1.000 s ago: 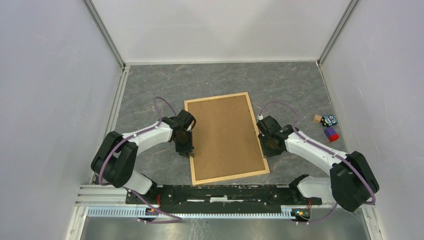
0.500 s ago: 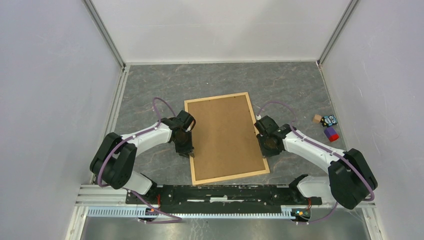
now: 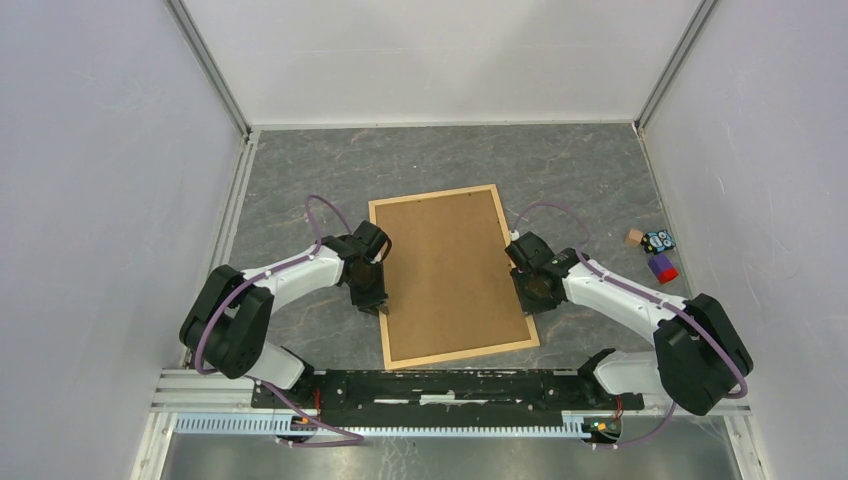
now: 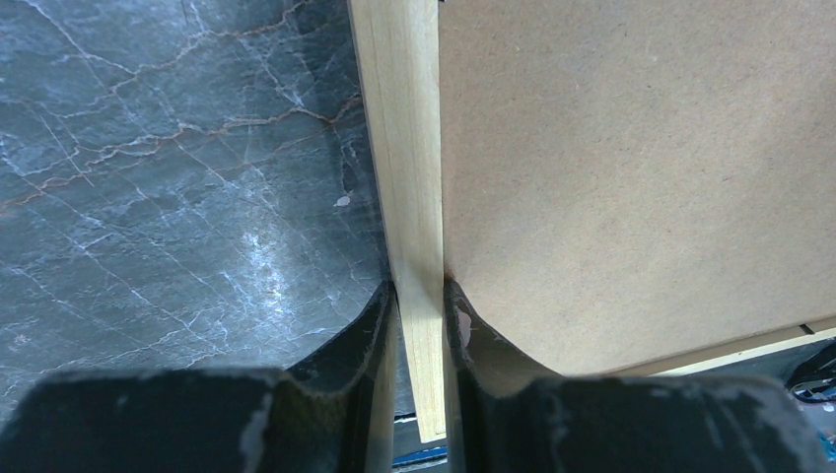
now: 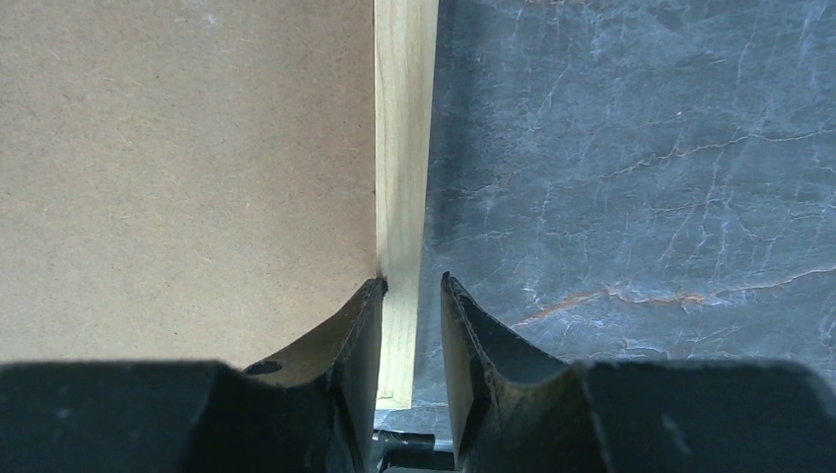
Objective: Put the photo into the frame
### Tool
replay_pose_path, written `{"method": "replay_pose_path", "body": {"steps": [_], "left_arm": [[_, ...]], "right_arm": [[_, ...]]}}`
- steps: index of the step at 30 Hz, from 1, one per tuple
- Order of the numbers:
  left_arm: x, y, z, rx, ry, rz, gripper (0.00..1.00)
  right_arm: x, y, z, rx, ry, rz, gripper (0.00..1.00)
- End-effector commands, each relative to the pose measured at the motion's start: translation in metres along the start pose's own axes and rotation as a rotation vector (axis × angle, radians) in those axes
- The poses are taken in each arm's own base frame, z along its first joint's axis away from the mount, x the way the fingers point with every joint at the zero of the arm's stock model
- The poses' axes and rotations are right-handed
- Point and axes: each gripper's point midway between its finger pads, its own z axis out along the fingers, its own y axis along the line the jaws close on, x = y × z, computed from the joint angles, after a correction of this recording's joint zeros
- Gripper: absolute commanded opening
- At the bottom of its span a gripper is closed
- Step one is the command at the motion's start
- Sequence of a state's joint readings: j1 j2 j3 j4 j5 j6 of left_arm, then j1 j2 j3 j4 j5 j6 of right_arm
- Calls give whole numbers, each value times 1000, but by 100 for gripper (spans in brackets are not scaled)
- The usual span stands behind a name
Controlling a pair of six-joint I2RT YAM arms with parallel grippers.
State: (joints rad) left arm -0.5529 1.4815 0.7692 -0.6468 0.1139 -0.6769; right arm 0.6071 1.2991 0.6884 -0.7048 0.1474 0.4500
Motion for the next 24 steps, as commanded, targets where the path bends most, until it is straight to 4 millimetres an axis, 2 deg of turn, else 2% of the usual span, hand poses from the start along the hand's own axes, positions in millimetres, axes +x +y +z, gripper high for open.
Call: {"method": "replay_pose_path", "body": {"steps": [1,13,24], "left_arm": [[4,36,13,-162,-24,-5,2],[4,40,12,-184,-25,3,2],[4,41,11,-189,-26,9,2]], "right_arm": [[-3,-11,2,76,-12,14,34],[15,-19,16,112,38,15,34],[25,-7,27,25,74,6,34]]}}
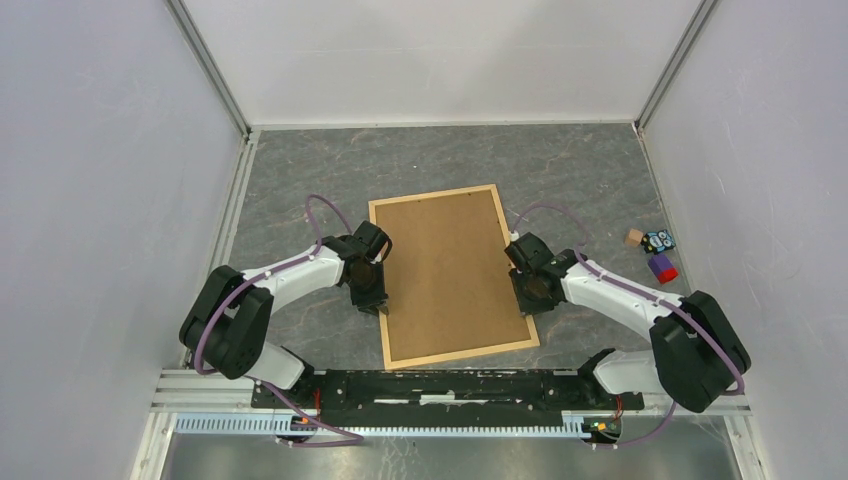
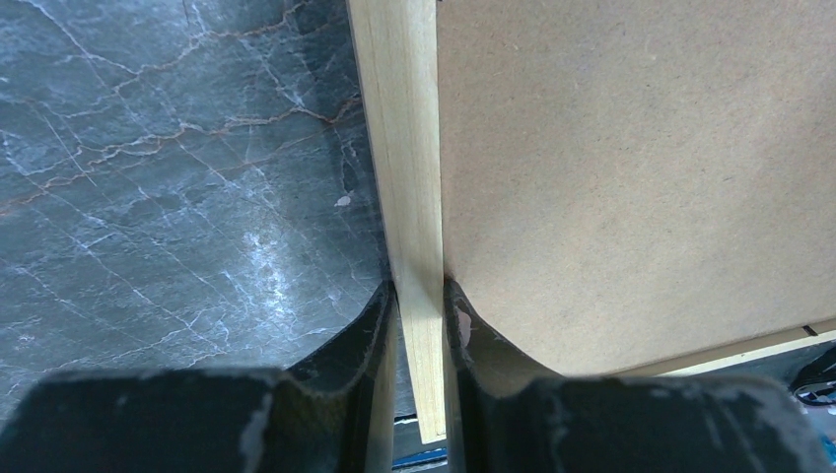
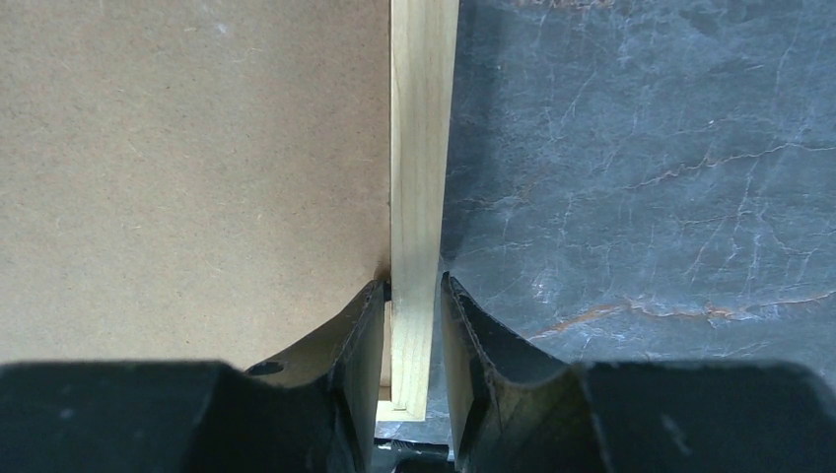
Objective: Put the photo into the frame
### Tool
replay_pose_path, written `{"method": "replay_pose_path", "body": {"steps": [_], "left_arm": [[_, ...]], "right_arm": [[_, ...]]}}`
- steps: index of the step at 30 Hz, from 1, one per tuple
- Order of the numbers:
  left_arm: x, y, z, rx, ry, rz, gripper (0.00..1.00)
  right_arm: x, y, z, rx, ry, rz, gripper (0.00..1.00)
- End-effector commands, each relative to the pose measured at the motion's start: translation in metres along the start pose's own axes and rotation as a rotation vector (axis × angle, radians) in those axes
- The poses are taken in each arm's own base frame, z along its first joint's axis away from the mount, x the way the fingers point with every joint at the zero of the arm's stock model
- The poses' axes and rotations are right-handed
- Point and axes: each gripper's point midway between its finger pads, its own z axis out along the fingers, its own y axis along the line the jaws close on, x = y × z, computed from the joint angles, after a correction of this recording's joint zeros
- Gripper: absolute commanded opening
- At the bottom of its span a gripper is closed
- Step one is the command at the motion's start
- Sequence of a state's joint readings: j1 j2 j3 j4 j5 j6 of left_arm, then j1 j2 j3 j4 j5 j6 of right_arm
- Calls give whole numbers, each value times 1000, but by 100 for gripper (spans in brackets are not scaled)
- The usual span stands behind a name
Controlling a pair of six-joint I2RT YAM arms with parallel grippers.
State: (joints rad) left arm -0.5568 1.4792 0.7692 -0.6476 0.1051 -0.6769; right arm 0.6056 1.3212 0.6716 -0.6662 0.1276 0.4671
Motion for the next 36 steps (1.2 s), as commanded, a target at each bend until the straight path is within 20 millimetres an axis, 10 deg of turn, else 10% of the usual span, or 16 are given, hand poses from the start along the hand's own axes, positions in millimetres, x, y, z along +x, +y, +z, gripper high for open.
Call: {"method": "replay_pose_path", "body": {"steps": [1,11,17,26,36], "left_arm": [[4,40,11,-181,-21,6,2],[4,38,11,-171,-16,5,2],[4,39,11,-176,-21,2,2],[6,29,8,-122,-6,-6,3],[32,-19,6,185,87,-35,41]], "right_arm": [[24,-12,20,41,70,-12,34],[6,29,8,-206,16,-53,40],[-18,5,-19,-75,-69,-72,46],[-26,9,-2,-149,-126,-5,58],[-83,48,8,-353,-207,12,59]]}}
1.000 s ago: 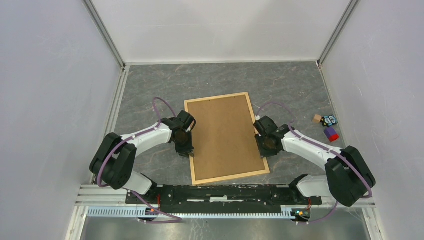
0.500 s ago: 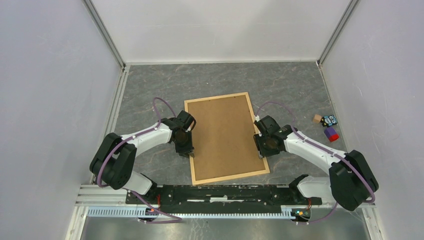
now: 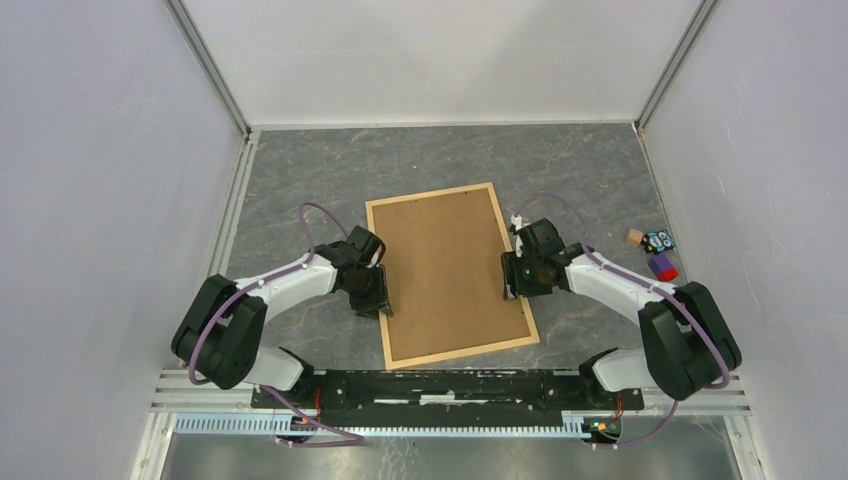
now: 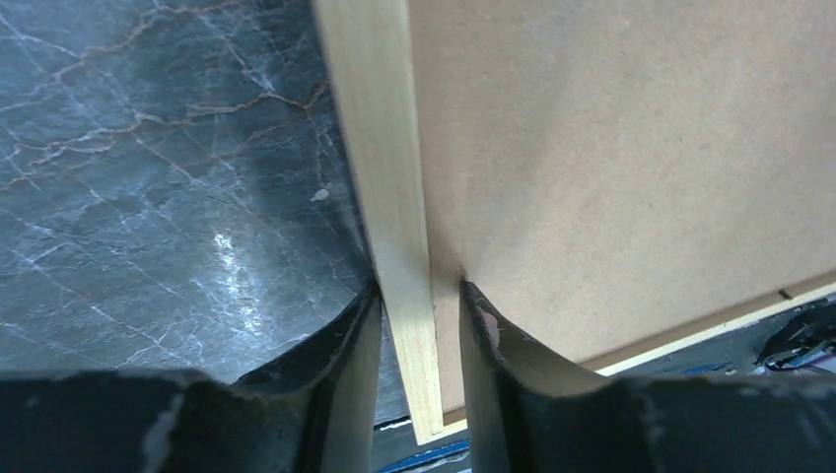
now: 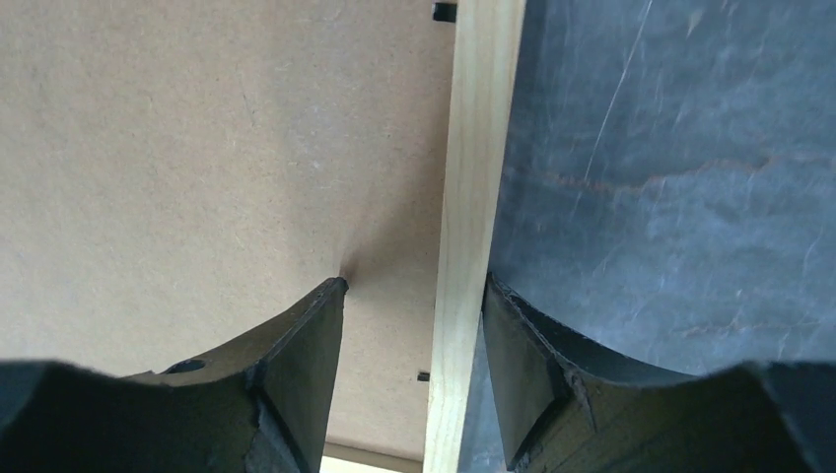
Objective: Put the photo into the frame
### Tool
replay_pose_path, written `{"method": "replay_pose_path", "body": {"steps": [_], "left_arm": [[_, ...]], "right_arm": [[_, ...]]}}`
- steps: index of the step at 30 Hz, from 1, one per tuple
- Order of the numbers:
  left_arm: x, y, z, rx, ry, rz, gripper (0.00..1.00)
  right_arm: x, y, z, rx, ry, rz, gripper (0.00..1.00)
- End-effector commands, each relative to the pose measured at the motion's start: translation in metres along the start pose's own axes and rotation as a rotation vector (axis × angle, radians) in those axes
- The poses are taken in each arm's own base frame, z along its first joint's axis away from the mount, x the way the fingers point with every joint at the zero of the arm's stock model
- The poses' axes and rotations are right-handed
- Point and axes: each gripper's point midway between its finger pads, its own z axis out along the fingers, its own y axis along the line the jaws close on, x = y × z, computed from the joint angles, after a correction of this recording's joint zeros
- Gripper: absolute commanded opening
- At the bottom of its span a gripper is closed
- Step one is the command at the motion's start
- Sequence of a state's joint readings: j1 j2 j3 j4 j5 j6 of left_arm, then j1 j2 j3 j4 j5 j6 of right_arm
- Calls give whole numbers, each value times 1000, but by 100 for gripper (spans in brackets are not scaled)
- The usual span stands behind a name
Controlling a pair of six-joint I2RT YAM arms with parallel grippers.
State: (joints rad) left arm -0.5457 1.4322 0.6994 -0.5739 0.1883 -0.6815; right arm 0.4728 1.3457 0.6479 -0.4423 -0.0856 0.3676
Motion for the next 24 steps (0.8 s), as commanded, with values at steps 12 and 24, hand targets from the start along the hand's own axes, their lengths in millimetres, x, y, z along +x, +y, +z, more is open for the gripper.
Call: {"method": "replay_pose_path", "body": {"steps": [12,24], "left_arm": [[61,-116,-32,338,30,232,92],[-102,-66,-108,171,-339,116,100]], "right_arm": [[-191,22,-1,104,-217,-171,76],[-76,-6,-45,55,-217,-36,86]]}}
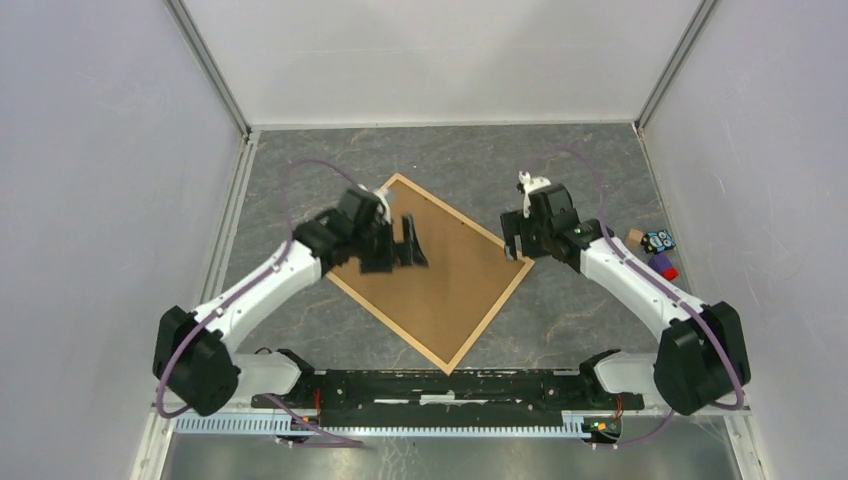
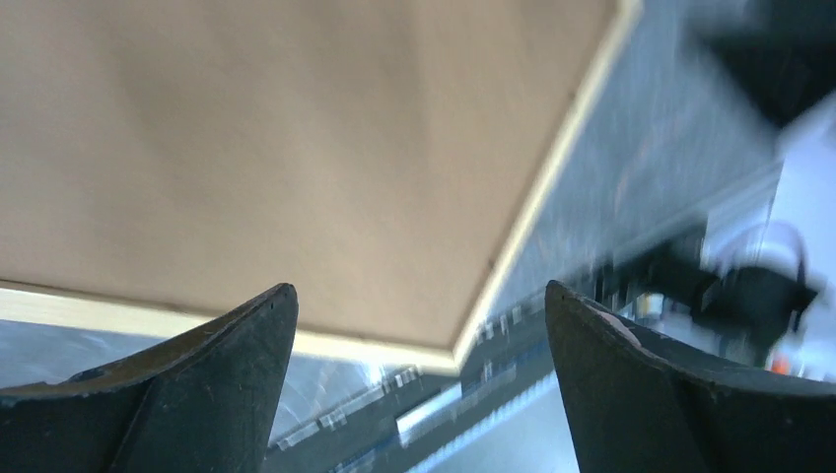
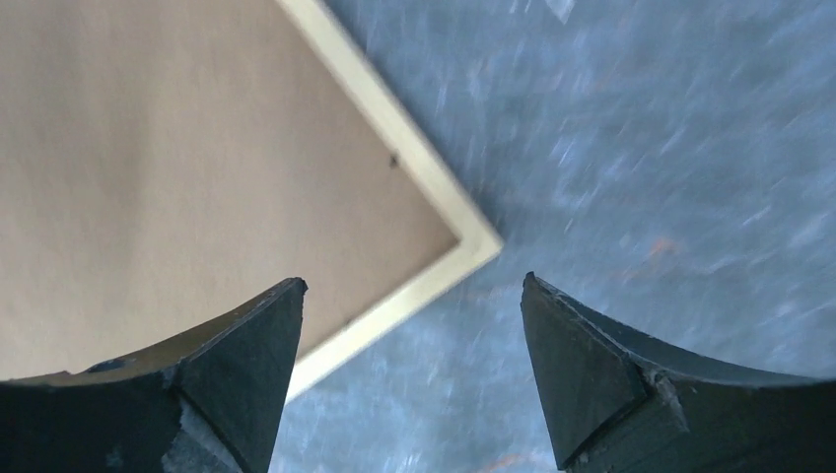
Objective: Put the photo into the frame
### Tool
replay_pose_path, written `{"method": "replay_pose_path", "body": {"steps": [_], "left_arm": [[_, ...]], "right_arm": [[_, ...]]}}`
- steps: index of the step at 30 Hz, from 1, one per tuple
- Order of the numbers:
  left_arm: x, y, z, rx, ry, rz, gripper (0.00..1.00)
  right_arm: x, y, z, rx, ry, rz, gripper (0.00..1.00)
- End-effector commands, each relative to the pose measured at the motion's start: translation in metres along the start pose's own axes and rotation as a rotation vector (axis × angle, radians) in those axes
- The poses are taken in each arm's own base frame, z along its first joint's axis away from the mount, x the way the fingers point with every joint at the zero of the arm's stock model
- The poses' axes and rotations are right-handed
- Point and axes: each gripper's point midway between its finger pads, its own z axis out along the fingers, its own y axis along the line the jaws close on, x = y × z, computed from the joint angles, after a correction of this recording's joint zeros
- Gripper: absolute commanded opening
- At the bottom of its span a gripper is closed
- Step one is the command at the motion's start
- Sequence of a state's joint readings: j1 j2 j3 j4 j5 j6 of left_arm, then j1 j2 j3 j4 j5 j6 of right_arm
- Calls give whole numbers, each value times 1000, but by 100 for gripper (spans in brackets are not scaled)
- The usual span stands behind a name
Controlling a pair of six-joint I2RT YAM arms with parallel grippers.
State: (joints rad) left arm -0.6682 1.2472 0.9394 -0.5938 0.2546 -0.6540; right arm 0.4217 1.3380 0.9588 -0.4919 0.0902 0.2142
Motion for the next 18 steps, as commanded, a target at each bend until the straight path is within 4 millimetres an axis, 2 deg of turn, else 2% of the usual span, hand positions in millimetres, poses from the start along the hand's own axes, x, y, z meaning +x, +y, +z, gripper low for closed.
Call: {"method": "replay_pose_path", "body": {"steps": [1,5,8,10,13,16,18], "left_arm": [[-84,69,-18,-212,-157,-121,100],[-145,116,-19,-344,-311,-217,100],[-176,145,-10,-390,-342,-283,100],[-189,171,1,-459,-333,-303,100],[-200,201,26,-443,-259,-361,100],[-217,221,40,-475,-247,-286,100],[-219,229,53,-475,-202,-237,100]], "right_arm": [[59,19,-3,-113,93,103,86],[68,22,-2,-139,59,223,84],[76,29,1,-192,70,276,84],[81,30,4,-204,79,292,83],[87,33,9,-226,93,306,83],[92,32,14,-226,98,313,83],[95,32,18,-234,99,321,83]]}}
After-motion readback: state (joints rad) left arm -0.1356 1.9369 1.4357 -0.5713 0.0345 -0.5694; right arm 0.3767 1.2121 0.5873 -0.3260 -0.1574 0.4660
